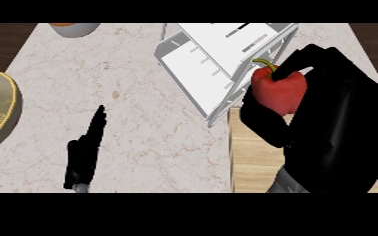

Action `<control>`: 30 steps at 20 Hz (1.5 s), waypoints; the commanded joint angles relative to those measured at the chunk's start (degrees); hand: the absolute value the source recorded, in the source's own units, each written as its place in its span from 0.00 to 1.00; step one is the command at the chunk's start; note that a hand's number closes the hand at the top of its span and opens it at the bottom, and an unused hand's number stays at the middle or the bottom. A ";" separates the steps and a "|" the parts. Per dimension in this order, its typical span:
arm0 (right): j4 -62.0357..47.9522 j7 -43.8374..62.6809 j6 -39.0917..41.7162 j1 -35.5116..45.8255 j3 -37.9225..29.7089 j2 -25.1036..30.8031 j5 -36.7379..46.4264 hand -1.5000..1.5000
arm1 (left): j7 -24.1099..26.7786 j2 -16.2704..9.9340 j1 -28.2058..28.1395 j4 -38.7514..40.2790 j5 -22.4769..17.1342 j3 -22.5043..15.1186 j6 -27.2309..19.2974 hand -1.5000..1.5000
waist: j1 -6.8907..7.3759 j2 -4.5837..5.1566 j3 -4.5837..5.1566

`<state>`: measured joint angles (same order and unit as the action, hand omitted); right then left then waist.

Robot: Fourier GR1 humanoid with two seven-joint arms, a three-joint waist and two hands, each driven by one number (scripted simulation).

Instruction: Pick the bell pepper from the tray and place it in the tiered basket

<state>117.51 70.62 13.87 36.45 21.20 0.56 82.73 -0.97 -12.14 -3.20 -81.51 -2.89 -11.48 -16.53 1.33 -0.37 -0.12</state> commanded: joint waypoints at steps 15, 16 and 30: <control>-37.87 5.88 -3.97 22.94 -17.25 -0.54 -11.11 1.00 | -0.19 0.66 -0.84 0.36 -0.54 -0.55 1.11 0.50 | 1.10 0.77 0.20; -39.34 4.18 -5.62 22.86 -17.92 -0.54 -10.53 1.00 | -0.60 0.93 0.44 2.97 -0.22 0.25 0.33 0.50 | 0.49 0.82 0.20; -48.33 -2.50 -32.30 18.25 -26.05 -0.54 -21.83 0.00 | 0.75 1.64 0.97 3.07 0.19 -0.75 0.54 0.50 | 1.14 1.14 0.06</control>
<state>69.94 63.28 -5.85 57.27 -2.95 0.37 65.76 0.29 -11.91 -2.02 -80.57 -3.10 -11.48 -15.62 2.50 0.45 -0.45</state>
